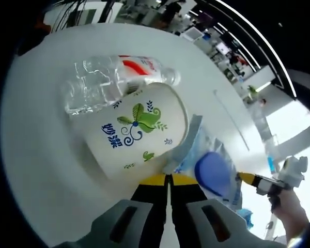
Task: Arrange the tabletop items into an orderly group along one side of the table until the central work area is clear of visible clutter.
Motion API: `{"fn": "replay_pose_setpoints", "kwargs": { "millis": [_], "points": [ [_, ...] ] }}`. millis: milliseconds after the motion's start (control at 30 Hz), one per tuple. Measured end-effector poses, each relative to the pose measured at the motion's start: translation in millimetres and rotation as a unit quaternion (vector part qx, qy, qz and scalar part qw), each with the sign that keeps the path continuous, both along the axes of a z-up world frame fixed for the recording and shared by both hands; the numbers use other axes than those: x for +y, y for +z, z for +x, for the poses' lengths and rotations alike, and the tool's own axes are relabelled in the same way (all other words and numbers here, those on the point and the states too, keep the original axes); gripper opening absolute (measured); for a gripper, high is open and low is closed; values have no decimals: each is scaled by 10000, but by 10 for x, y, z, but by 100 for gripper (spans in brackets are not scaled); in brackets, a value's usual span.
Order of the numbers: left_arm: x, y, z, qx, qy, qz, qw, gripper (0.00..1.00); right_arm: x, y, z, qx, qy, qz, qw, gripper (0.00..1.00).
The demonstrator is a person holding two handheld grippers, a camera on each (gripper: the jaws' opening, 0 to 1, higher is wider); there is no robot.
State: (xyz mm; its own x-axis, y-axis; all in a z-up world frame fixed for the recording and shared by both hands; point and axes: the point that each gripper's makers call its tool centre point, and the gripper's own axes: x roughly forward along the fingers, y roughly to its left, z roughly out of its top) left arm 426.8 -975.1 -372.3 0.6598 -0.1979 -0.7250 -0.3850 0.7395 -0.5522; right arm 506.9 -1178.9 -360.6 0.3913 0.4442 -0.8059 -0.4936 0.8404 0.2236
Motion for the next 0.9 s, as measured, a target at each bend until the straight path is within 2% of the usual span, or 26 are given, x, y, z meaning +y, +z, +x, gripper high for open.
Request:
{"fn": "replay_pose_setpoints", "kwargs": {
  "millis": [900],
  "points": [
    [-9,50,-33,14,-87,-37,10000,0,-92,69,-295,317,373,-354,9982,1]
  ]
}}
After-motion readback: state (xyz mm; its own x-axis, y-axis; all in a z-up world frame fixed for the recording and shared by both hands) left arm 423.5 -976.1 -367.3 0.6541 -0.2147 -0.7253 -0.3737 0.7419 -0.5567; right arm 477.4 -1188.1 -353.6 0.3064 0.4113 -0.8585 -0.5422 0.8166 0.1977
